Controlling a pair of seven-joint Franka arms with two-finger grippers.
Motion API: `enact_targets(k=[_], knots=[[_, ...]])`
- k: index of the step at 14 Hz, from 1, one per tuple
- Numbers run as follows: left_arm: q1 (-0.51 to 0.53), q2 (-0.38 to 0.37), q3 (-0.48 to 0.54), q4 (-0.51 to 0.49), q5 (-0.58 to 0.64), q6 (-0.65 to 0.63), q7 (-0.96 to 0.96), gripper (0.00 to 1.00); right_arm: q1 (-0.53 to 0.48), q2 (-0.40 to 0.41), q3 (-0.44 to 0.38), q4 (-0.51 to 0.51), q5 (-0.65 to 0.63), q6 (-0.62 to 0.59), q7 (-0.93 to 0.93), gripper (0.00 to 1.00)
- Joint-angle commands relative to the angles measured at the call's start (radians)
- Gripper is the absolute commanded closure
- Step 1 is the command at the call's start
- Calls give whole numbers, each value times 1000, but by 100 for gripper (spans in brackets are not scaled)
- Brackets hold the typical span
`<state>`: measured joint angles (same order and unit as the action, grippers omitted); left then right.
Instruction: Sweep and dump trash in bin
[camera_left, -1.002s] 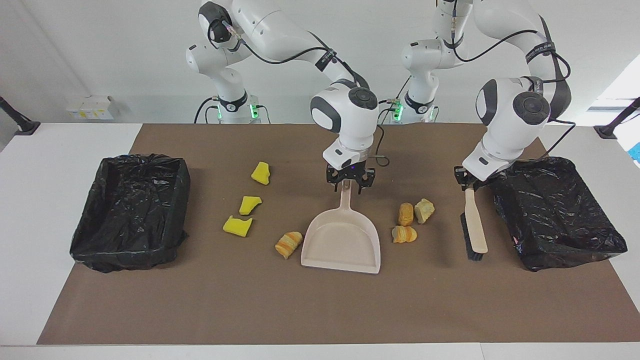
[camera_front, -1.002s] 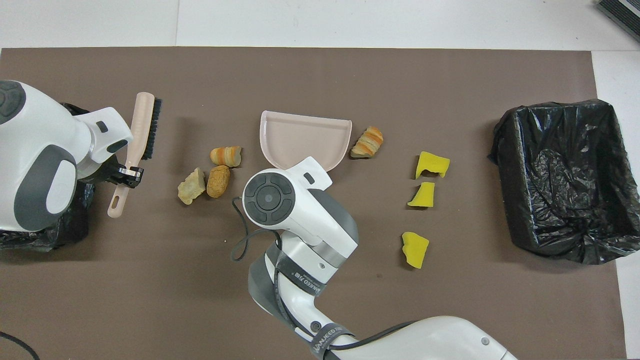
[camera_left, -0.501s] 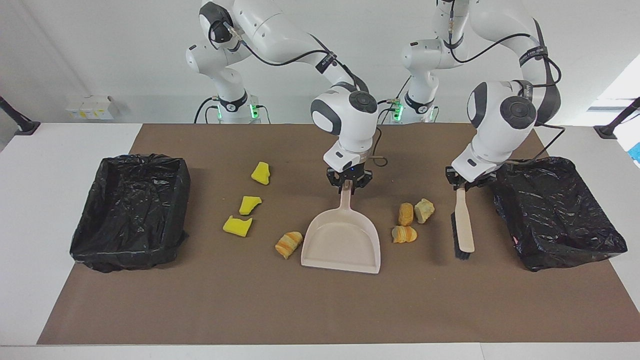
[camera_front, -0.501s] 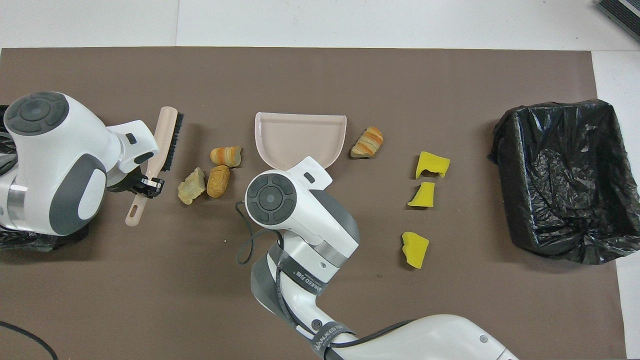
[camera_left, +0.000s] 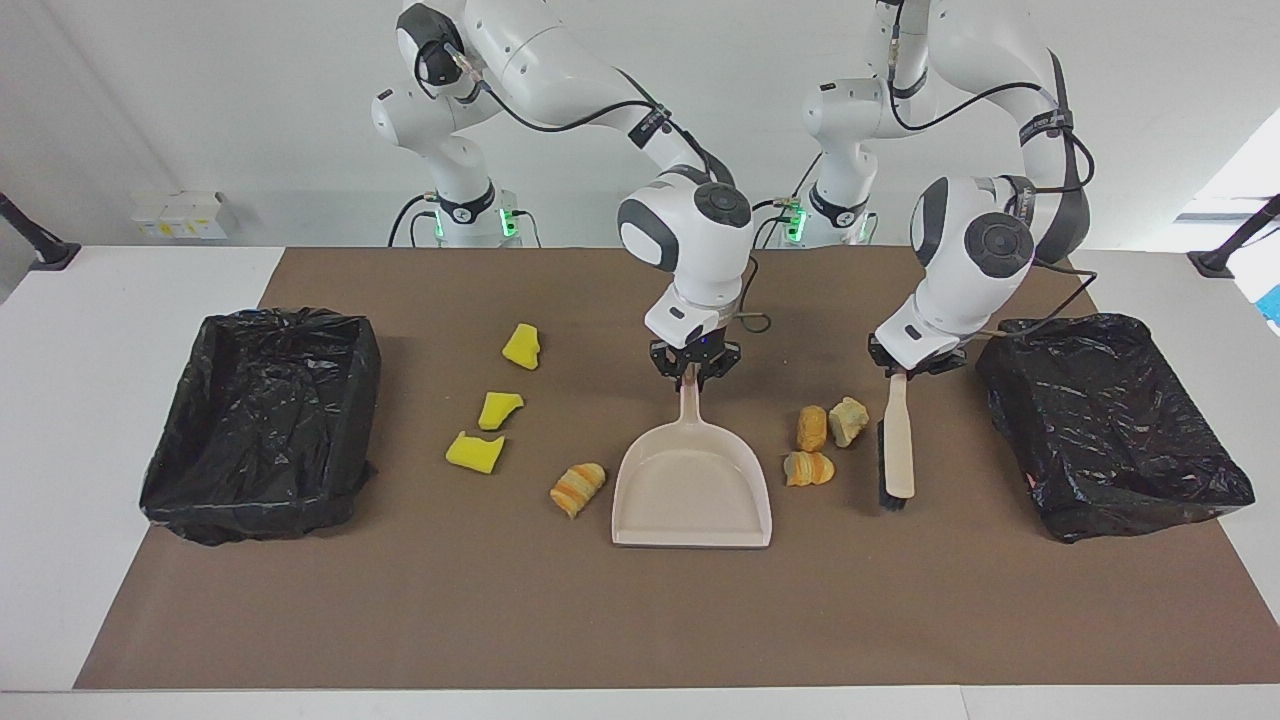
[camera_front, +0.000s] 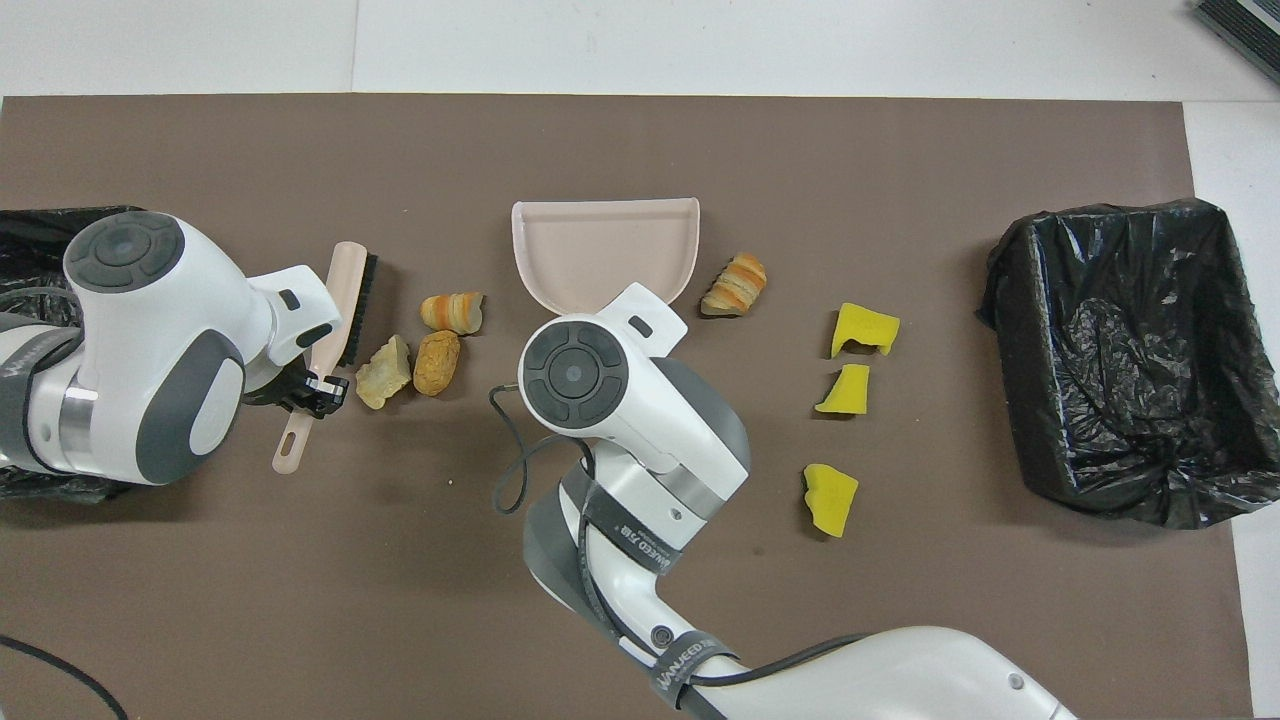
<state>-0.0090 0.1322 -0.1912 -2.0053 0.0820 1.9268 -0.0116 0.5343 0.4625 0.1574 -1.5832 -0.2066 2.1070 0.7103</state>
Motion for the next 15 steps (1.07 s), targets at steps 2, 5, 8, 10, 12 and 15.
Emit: enact_targets(k=[2, 5, 8, 10, 12, 15], knots=[[-16, -66, 9, -85, -42, 9, -50, 100, -62, -77, 8, -26, -2, -69, -240, 100], [-43, -77, 7, -107, -91, 20, -77, 100, -108, -136, 8, -29, -2, -191, -481, 100], [-103, -77, 7, -106, -143, 26, -146, 100, -166, -177, 8, -61, -2, -229, -751, 100], [-126, -77, 7, -96, -171, 20, -180, 100, -185, -183, 8, -78, -2, -229, -924, 100], [-126, -62, 9, -41, -177, 8, -183, 100, -186, -188, 8, -92, -2, -228, -1062, 100], [-109, -49, 15, 8, -148, 20, -128, 100, -197, -245, 8, -216, -3, -146, -1274, 100]])
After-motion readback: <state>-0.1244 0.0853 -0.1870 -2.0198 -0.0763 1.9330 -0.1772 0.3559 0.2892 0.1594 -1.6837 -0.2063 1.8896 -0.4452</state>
